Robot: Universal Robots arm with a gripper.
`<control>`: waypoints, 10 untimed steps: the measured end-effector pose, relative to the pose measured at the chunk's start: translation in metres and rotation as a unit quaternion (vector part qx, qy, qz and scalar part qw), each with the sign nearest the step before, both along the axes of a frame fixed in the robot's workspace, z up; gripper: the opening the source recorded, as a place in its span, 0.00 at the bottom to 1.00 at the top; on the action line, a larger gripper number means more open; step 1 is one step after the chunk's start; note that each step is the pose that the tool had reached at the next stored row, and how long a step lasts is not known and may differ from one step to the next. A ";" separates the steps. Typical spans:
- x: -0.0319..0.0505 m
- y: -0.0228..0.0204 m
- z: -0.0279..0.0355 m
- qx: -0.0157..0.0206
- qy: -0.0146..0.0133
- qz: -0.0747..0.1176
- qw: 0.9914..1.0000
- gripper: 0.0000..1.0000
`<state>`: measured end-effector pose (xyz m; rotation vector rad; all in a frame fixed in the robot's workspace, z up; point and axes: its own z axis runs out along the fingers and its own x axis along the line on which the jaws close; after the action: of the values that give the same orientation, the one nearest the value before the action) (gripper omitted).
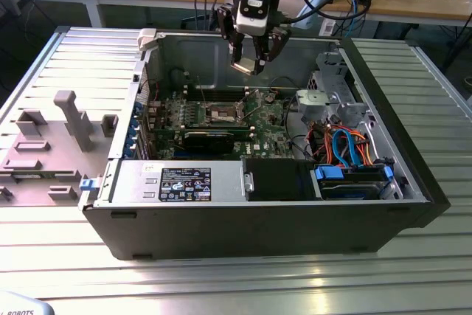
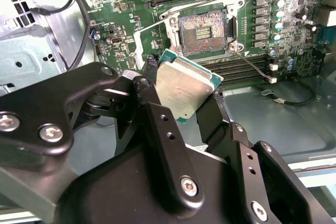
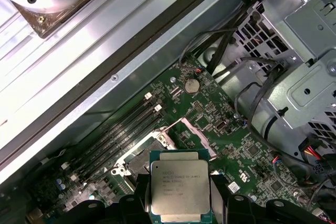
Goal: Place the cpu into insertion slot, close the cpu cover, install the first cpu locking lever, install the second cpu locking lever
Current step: 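Place the cpu into insertion slot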
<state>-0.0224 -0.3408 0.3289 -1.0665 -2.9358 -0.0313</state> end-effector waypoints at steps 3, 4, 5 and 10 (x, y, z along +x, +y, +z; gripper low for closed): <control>0.0000 0.0000 -0.0001 0.000 0.000 -0.001 1.000 0.54; 0.0000 0.0000 -0.0001 0.000 0.000 -0.002 1.000 0.54; 0.0000 0.0000 -0.0002 0.000 0.000 -0.002 1.000 0.54; 0.0000 0.0000 -0.0003 0.000 0.000 -0.004 1.000 0.54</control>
<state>-0.0224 -0.3408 0.3286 -1.0780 -2.9317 -0.0313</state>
